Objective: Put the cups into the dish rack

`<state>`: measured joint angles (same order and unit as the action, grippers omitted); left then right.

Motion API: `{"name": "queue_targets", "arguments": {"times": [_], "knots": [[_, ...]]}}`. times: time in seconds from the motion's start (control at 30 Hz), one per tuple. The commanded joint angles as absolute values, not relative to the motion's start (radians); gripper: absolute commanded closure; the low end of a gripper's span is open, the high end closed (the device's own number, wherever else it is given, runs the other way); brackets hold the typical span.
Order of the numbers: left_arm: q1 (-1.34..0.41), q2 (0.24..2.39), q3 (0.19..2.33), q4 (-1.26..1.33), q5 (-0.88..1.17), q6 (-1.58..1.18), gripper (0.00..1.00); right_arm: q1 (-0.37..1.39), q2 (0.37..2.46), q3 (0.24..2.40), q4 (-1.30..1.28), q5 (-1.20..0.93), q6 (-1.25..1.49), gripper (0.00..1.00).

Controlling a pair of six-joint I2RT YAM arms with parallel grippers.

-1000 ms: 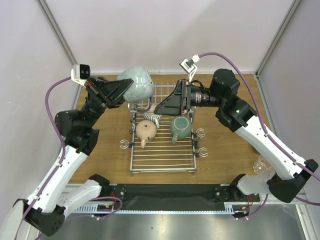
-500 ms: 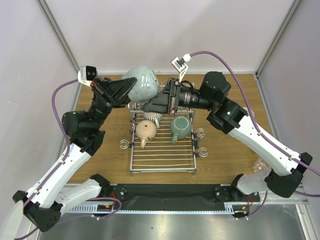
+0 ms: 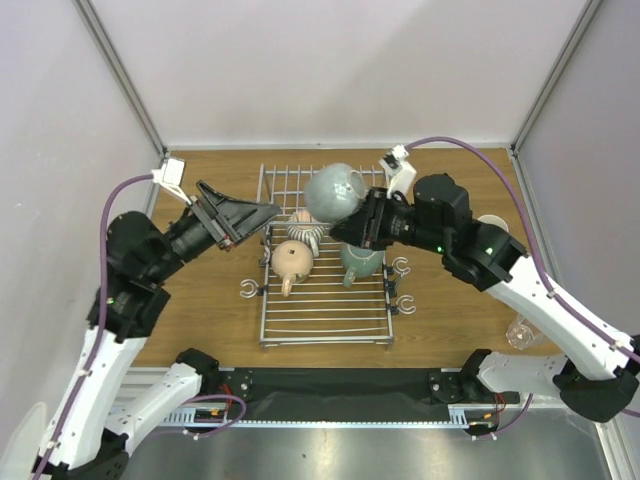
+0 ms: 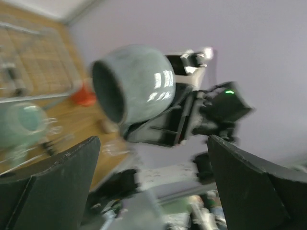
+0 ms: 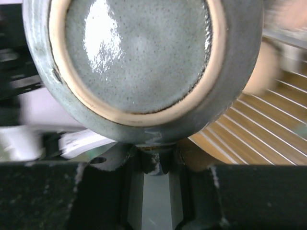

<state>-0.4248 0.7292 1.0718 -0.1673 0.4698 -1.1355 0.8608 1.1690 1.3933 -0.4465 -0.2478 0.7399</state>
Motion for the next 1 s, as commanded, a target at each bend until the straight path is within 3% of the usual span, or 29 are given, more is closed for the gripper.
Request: {"name": "queue_targets", "arguments": {"times": [0.0,0.1,0.37,0.53,0.97], "knots": [[-0.403,0.741,1.273,-0.752,0.382,-0.772,0.00,0.856,1.091,1.407,-0.567,-0.036,0.654,1.00],[-0.405,0.770,1.359,-0.911,0.276,-0.700,0.00,0.903,1.072,1.333,-0.695,0.087,0.647,1.00],[-0.403,0.752,1.354,-0.859,0.281,-0.732,0.00,1.098,1.026,1.102,-0.784,0.383,0.715,1.00],[-0.403,0.761,1.364,-0.859,0.299,-0.729,0.00,1.114,1.020,0.939,-0.678,0.437,0.718,1.00],[-0.403,0.772,1.381,-0.856,0.325,-0.735,0.00,1.072,1.167,0.868,-0.542,0.449,0.675,1.00]]}}
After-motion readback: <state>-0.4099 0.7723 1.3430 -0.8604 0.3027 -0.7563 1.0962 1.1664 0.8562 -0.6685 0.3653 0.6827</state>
